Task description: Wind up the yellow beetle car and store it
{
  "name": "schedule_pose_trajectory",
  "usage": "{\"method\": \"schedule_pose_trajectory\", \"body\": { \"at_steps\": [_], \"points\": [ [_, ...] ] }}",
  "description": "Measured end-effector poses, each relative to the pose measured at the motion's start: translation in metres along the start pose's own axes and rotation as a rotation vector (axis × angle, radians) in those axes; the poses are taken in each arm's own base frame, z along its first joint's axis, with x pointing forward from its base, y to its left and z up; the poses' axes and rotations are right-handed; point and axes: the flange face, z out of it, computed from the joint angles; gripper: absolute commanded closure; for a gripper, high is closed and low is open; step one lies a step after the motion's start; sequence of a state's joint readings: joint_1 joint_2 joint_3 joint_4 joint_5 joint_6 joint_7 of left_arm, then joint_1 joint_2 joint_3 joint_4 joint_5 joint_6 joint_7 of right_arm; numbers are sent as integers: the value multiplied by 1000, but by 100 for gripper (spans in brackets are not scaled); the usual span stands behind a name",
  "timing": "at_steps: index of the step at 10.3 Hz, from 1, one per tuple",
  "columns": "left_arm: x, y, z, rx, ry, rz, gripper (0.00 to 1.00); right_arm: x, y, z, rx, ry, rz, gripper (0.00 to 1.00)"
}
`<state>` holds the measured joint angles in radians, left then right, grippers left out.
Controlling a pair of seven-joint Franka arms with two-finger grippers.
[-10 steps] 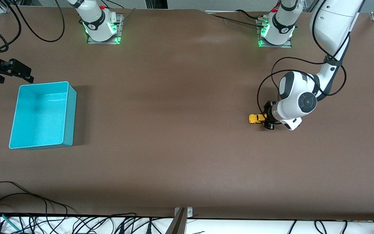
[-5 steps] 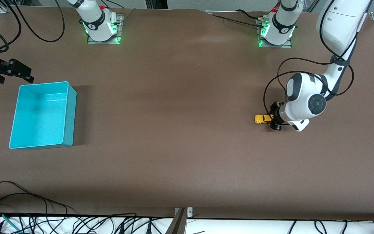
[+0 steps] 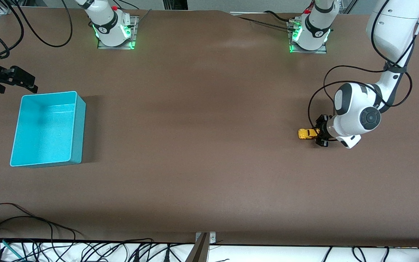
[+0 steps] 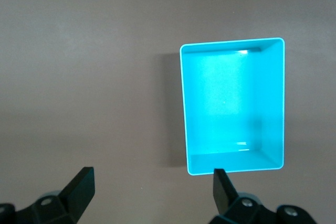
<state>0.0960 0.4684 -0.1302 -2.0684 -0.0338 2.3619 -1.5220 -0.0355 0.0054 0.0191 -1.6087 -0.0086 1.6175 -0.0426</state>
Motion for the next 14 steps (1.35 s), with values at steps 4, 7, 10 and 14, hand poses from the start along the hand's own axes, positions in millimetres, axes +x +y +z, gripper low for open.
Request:
{"method": "schedule_pose_trajectory", "body": {
  "at_steps": [4, 7, 10, 14],
  "points": [
    [40, -2, -3, -4, 36, 6, 100, 1, 0, 2, 0, -3, -1, 0],
    [66, -4, -5, -9, 32, 16, 100, 1, -1, 3, 0, -5, -2, 0],
    [95, -6, -8, -18, 25, 18, 100, 2, -2, 3, 2, -6, -4, 0],
    [116, -7, -9, -24, 21, -1, 100, 2, -2, 3, 4, -6, -5, 0]
  ]
}}
